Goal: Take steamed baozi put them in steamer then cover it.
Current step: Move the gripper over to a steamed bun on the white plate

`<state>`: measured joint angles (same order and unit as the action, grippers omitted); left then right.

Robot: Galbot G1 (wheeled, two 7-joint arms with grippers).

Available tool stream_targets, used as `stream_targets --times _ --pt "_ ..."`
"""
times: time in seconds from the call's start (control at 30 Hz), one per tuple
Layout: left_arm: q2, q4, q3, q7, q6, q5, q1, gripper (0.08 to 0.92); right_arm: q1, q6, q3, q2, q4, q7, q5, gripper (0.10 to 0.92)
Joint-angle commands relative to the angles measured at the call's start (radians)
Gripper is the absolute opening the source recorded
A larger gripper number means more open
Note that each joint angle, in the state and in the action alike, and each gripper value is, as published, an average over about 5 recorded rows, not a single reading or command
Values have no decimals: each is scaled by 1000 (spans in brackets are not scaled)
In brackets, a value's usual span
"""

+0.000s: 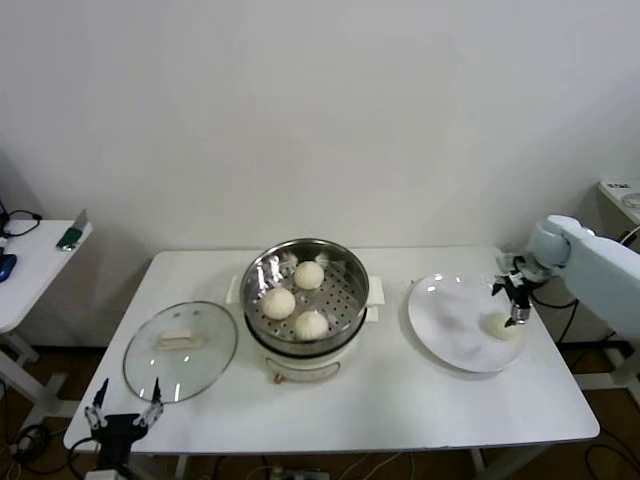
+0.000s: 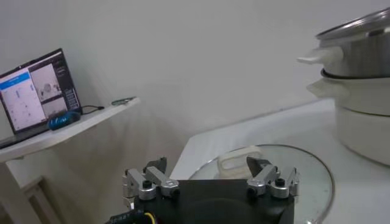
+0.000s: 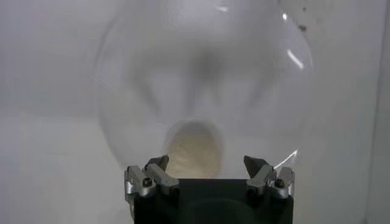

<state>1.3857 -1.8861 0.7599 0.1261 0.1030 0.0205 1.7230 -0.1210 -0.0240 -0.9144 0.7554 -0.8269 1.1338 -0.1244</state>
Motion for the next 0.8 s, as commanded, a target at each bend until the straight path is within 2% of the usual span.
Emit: stream_targets --times 0.03,0.8 --pt "-2 5 -1 0 -4 4 -4 823 116 21 132 53 132 0 -122 823" --pt "-4 7 -16 0 -9 24 -6 823 95 40 134 140 232 10 -137 815"
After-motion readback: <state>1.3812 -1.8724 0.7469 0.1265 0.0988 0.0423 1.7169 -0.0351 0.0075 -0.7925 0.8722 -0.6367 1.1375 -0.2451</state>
